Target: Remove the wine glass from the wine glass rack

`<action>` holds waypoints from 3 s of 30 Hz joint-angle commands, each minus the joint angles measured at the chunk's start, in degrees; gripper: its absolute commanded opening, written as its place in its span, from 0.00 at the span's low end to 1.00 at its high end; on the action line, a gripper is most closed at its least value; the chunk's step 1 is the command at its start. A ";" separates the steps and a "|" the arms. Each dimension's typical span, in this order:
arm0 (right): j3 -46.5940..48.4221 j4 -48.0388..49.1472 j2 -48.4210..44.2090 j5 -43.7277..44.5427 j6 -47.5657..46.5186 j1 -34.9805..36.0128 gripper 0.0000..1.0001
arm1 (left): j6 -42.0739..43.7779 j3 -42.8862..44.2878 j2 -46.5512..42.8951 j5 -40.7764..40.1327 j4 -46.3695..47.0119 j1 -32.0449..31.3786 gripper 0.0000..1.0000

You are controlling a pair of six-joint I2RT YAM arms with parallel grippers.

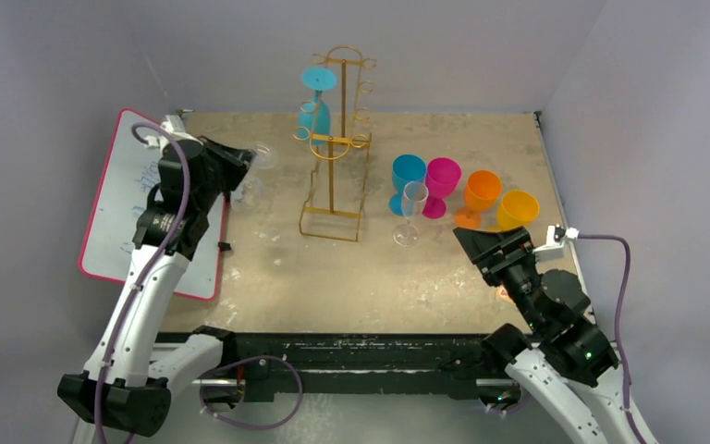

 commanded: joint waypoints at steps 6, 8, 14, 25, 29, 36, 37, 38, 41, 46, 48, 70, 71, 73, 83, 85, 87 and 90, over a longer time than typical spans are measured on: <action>0.10 6.66 2.48 -4.38 -4.21 0.36 1.00 | 5.55 -12.00 -4.48 20.95 -2.27 -0.06 0.00; -0.21 8.80 3.34 -6.43 -5.20 0.40 1.00 | 5.66 -13.87 -6.41 23.06 -2.44 -1.16 0.00; -1.30 17.72 9.07 -14.99 -6.04 0.41 1.00 | 3.03 -20.49 -13.80 27.49 3.93 -4.12 0.00; 3.99 29.00 29.96 -39.67 -17.37 0.35 1.00 | 0.97 -28.95 -17.51 27.50 19.13 -17.44 0.00; 5.48 31.99 35.83 -46.88 -17.00 0.35 1.00 | 4.03 -27.88 -15.65 26.61 22.10 -21.47 0.00; 0.91 45.96 36.95 -58.34 -10.98 0.34 1.00 | 4.04 -28.72 -14.02 30.04 31.90 -23.50 0.00; 1.72 44.92 37.45 -59.22 -11.28 0.39 1.00 | 2.30 -29.69 -13.96 30.56 34.43 -23.72 0.00; 2.51 43.62 37.79 -59.14 -12.20 0.37 1.00 | 1.10 -30.86 -13.82 31.12 37.55 -23.91 0.00; 2.97 41.10 38.09 -57.68 -13.18 0.35 0.80 | -0.44 -32.84 -12.82 31.10 40.97 -24.61 0.00; 2.99 41.84 39.84 -58.32 -11.93 0.36 0.73 | -1.87 -33.32 -11.06 30.95 45.29 -26.83 0.00; 3.01 42.44 40.56 -58.38 -11.62 0.35 0.63 | -1.85 -32.71 -10.11 31.57 45.57 -27.32 0.00; 0.33 43.32 37.37 -50.25 -8.03 0.37 0.00 | 2.26 -30.45 -8.55 30.95 38.56 -30.90 0.25; 0.14 43.30 36.87 -49.87 -7.98 0.35 0.00 | 3.37 -29.61 -7.97 31.14 36.21 -30.90 0.31; 0.06 42.86 36.30 -49.41 -7.97 0.36 0.00 | 5.14 -28.13 -7.08 31.96 31.74 -30.98 0.37; 0.12 42.84 37.09 -49.27 -7.33 0.35 0.00 | 5.99 -27.09 -6.89 33.70 29.16 -31.22 0.27; 0.32 42.85 37.23 -49.59 -7.25 0.34 0.00 | 5.79 -27.01 -6.31 33.54 28.97 -31.20 0.21; 0.32 42.85 37.31 -49.92 -7.24 0.35 0.00 | 4.30 -27.67 -6.23 32.76 31.30 -31.32 0.17; 0.32 42.77 37.54 -50.64 -7.20 0.34 0.00 | 2.30 -28.41 -6.05 32.26 35.22 -31.33 0.17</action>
